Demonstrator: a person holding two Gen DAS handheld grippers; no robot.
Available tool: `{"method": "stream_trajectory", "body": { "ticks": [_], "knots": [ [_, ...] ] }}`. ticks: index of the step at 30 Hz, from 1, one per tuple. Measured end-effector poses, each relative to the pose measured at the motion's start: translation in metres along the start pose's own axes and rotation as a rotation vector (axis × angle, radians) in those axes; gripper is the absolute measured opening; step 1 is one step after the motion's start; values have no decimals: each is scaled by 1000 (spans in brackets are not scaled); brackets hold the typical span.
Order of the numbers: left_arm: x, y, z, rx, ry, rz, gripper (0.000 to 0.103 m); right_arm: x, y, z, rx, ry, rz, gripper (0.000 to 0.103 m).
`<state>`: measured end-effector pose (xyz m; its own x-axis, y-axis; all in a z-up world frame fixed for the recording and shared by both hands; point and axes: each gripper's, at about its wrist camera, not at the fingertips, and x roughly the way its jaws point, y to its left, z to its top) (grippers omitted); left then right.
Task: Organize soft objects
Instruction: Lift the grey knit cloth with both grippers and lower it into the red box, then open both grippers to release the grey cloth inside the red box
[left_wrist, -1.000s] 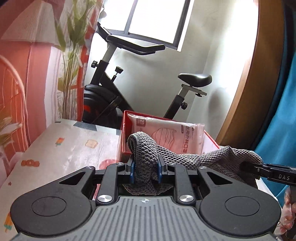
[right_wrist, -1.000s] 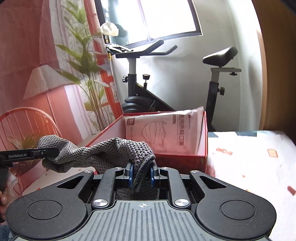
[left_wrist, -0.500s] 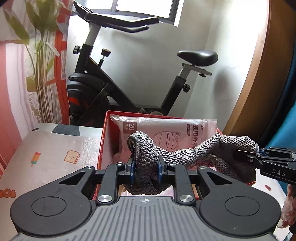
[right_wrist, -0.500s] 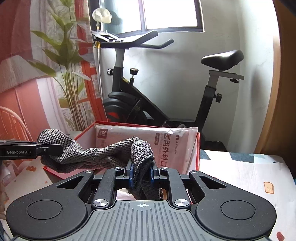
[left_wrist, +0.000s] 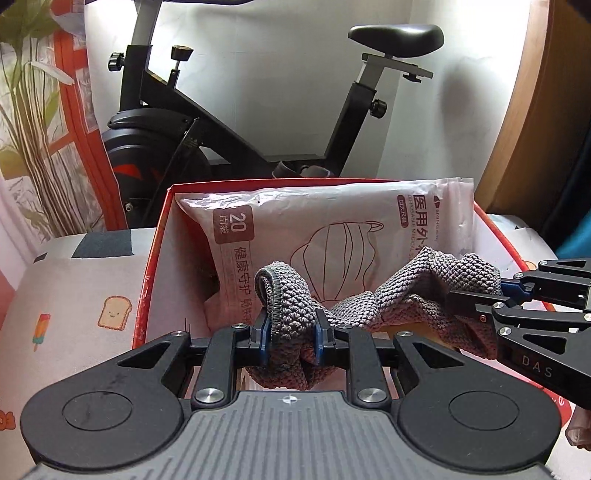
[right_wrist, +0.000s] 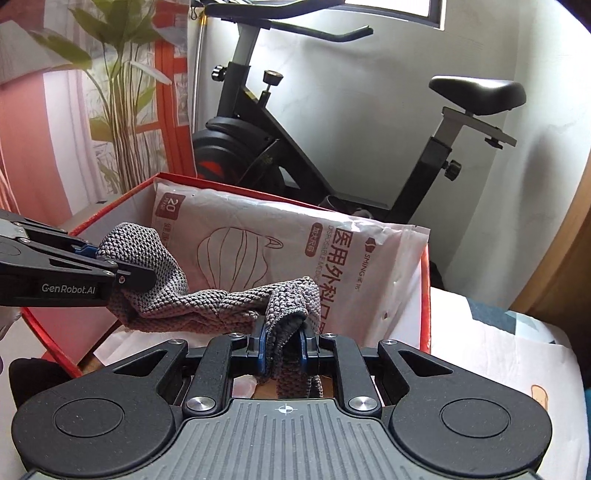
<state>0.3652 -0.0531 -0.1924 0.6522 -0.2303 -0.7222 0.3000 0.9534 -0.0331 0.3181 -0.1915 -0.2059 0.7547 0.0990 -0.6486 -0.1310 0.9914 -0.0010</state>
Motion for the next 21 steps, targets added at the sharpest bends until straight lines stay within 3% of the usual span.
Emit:
{"method": "stream_trajectory", "body": {
  "ticks": [6, 12, 16, 20, 21],
  "knots": [
    [11, 2, 2, 25, 25, 12, 27, 11, -4, -2, 16, 50, 6, 15],
    [5, 7, 3, 20, -20, -20, 50, 13, -3, -3, 8, 77, 12, 18],
    [-7, 9, 4, 28, -58, -23, 51, 2, -3, -1, 8, 46, 9, 29],
    [-27, 10, 5, 16, -100, -22, 61, -18, -4, 4, 16, -5, 22, 36],
    [-32, 9, 5, 17, -101, -12, 62, -25, -4, 5, 23, -22, 27, 45]
  ]
}}
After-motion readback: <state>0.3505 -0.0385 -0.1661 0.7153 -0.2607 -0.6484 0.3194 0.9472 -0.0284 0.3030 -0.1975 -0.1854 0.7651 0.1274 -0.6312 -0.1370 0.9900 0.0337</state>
